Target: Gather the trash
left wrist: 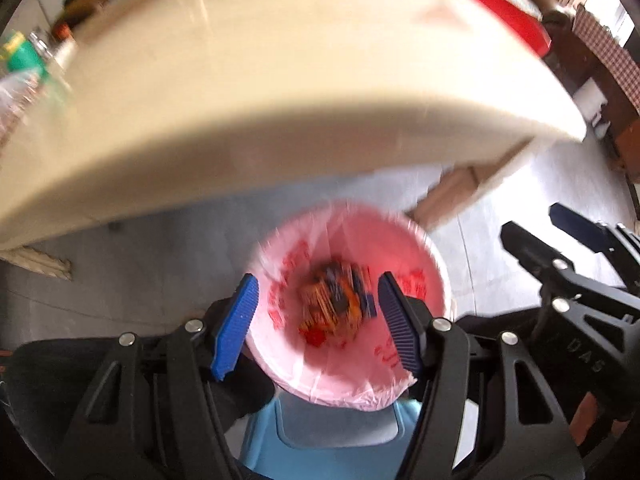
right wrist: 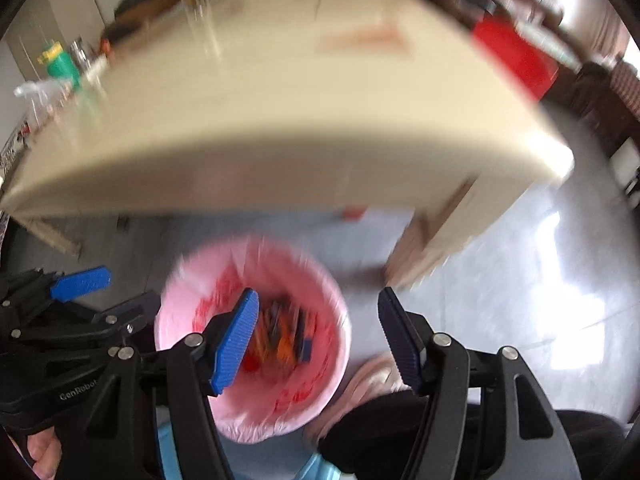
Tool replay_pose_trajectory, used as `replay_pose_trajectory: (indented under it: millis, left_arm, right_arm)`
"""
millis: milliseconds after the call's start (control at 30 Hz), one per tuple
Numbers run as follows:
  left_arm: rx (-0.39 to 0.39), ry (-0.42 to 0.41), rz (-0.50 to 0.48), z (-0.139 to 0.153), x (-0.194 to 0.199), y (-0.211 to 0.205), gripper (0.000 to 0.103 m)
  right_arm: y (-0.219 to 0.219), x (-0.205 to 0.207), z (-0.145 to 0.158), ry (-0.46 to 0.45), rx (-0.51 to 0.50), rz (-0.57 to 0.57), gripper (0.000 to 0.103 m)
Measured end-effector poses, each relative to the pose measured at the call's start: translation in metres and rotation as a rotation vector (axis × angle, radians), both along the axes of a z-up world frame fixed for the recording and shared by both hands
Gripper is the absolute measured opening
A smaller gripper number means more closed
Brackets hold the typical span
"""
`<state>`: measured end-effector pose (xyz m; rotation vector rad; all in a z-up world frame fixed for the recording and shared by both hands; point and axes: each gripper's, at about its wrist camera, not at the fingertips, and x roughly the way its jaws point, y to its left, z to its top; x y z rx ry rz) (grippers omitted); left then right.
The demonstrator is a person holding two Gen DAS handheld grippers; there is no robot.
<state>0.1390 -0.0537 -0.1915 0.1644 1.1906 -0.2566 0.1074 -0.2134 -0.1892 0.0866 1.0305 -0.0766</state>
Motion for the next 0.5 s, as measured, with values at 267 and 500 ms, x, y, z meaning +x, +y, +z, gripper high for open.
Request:
replay_pose_trajectory:
  millis: [267,500]
  left_arm:
    - [-0.046,-0.197,0.05,0.081,-0.019,0.0,0.069]
    - [-0.029,-0.321,0.11,0.124,-0.037,0.0,0.077]
  right_arm:
    - [-0.007,-0.022,0.081,-0.199,-0.04,-0.037,0.068]
    - [0.003,-0.048,0.139,-0.367,-0.088,-0.059,0.09]
